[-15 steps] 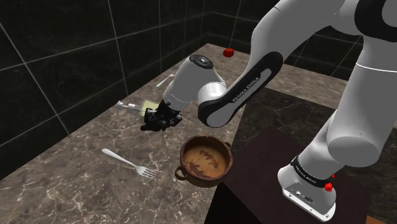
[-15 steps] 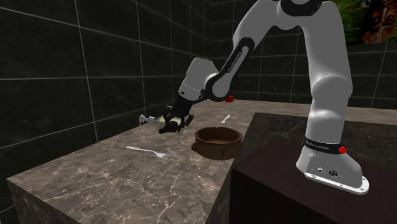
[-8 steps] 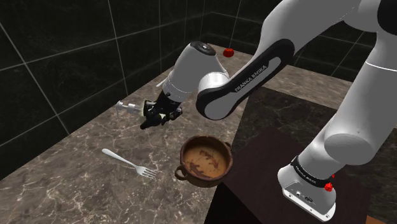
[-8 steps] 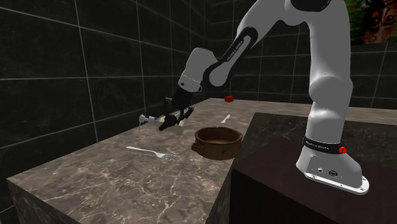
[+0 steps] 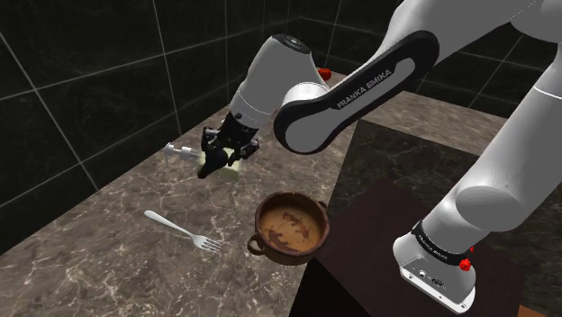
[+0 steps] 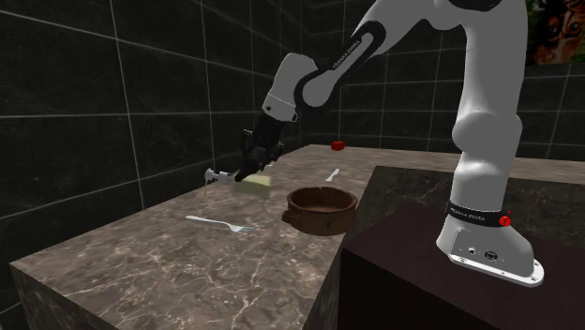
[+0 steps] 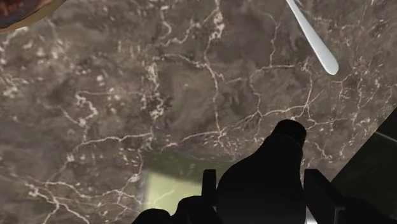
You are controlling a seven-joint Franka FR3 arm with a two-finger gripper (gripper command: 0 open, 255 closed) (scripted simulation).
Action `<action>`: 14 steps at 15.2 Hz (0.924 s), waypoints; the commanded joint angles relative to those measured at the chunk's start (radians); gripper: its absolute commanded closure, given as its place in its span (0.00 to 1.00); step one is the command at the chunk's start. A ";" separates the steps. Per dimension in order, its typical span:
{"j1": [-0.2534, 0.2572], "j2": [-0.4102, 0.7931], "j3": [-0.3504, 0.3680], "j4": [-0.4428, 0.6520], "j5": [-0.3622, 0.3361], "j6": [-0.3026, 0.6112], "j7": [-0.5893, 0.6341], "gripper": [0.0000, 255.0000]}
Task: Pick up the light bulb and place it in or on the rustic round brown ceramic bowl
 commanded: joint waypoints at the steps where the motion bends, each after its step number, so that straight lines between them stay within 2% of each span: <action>1: -0.008 -0.027 0.013 0.006 0.043 -0.028 -0.029 1.00; 7: -0.016 -0.092 0.024 0.036 0.136 -0.108 -0.094 1.00; 14: -0.014 -0.156 0.016 0.081 0.205 -0.205 -0.140 1.00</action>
